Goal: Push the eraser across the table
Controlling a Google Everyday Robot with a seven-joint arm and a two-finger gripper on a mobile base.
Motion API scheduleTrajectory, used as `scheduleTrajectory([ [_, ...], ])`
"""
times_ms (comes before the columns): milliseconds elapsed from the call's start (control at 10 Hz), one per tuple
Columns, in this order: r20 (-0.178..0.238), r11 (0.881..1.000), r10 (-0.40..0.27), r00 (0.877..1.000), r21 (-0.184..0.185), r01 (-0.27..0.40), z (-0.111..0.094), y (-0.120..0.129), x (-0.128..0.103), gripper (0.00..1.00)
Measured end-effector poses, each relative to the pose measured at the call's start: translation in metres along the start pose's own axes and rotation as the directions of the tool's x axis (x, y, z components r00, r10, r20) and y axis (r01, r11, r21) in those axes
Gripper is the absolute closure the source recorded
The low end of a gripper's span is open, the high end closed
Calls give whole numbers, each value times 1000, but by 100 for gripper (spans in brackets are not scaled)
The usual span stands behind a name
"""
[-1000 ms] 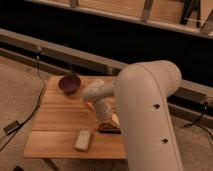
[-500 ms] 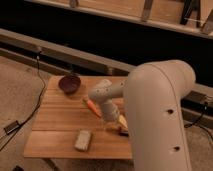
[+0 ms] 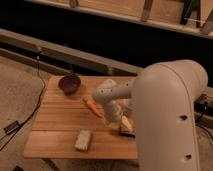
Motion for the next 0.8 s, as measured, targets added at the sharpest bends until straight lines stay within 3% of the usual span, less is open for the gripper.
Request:
scheduleTrajectory([
  [500,-22,997,79,997,-16,-79,12,-30,24,20],
  [800,-24,996,83,996,-16,-83,12,-29,26,20],
])
